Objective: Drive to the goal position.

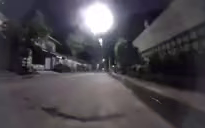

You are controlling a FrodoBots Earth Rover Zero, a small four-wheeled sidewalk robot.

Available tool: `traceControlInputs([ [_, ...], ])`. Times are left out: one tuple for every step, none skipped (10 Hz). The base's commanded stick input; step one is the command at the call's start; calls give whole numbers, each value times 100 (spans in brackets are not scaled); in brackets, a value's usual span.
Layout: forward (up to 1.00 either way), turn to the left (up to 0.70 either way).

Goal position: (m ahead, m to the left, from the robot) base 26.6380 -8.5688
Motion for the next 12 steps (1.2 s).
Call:
traceControlInputs([
  [50, 0],
  [50, 0],
  [50, 0],
  [50, 0],
  [50, 0],
  [50, 0],
  [50, 0],
  [50, 0],
  [50, -50],
  [50, -50],
  [50, 0],
  [50, 0],
])
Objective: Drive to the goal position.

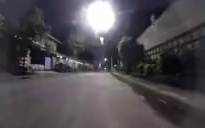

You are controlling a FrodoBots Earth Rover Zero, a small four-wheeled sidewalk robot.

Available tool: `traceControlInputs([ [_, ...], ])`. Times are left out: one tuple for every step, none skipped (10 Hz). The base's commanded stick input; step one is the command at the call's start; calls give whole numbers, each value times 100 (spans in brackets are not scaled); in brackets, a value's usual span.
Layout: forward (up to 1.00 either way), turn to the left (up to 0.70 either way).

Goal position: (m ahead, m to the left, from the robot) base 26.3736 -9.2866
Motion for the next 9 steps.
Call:
traceControlInputs([
  [50, 0],
  [50, 0],
  [50, 0],
  [50, 0],
  [20, 0],
  [50, 0],
  [50, 0],
  [50, 0],
  [50, 0],
])
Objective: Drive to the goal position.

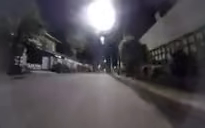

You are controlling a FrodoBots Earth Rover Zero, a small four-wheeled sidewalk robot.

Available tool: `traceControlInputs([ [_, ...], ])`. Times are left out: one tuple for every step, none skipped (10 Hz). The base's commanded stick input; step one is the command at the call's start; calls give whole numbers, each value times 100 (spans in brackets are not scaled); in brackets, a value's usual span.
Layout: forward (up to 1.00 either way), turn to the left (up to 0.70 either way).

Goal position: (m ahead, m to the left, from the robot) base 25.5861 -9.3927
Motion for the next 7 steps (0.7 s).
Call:
traceControlInputs([
  [50, 0],
  [50, 0],
  [50, 0],
  [50, 0],
  [50, 0],
  [50, 0],
  [50, -31],
])
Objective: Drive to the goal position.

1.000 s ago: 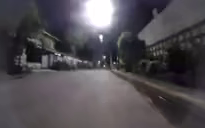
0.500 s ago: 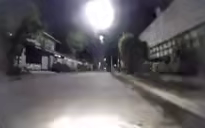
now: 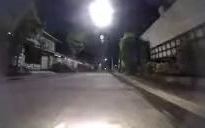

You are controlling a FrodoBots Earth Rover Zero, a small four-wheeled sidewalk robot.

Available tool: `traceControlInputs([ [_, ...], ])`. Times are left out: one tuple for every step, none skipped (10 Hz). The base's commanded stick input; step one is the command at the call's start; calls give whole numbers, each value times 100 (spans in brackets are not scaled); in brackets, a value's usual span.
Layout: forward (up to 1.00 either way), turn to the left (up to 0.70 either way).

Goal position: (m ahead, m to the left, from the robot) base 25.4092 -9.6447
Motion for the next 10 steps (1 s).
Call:
traceControlInputs([
  [50, -50],
  [50, -50],
  [50, -36],
  [50, 0],
  [50, 0],
  [50, 0],
  [50, 0],
  [50, 0],
  [50, 0],
  [50, 0],
])
